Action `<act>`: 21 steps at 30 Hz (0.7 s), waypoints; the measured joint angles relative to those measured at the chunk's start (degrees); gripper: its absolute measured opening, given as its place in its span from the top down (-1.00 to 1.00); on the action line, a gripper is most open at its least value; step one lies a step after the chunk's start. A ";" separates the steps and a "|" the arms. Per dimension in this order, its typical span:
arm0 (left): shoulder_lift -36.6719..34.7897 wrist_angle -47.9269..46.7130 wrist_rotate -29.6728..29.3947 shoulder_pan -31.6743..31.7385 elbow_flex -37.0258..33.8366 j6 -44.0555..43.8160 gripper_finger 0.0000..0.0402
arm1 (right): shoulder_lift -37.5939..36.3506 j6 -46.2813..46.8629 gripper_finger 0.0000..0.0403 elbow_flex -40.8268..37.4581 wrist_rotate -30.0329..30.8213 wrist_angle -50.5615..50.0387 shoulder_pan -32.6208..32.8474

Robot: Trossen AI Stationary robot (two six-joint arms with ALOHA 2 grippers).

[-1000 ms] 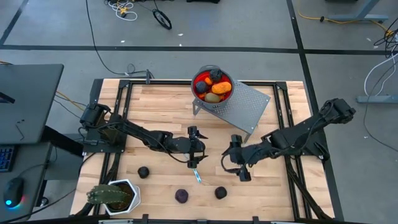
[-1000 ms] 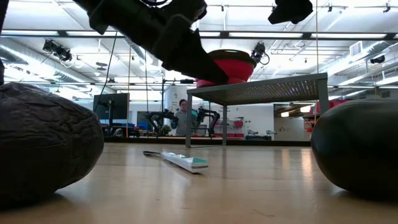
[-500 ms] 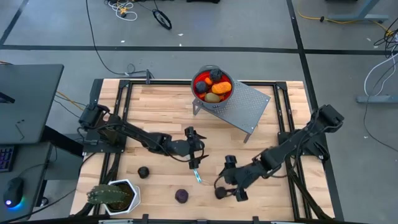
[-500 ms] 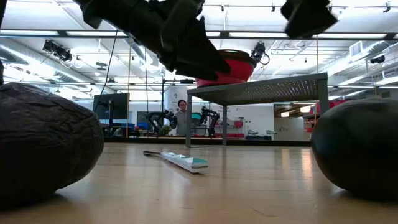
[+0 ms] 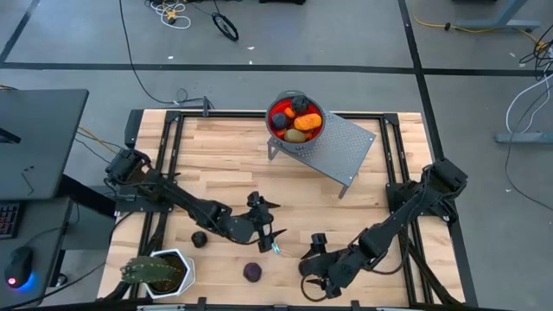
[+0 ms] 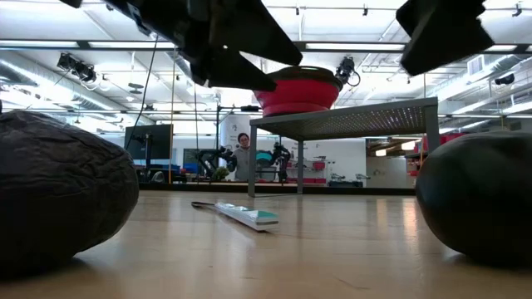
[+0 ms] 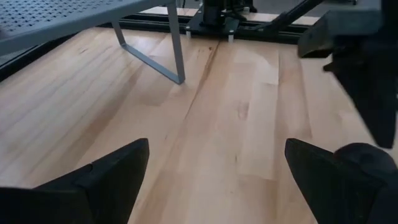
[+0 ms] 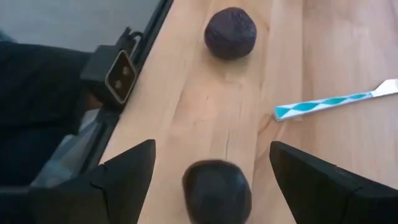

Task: Pick & Place Fruit
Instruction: Put the mangosteen into the red strainer bowl

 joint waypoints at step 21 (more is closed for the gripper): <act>0.28 -0.03 -6.58 -5.38 0.02 -5.22 -0.93 | 6.55 2.32 -0.64 0.00 1.47 1.10 0.19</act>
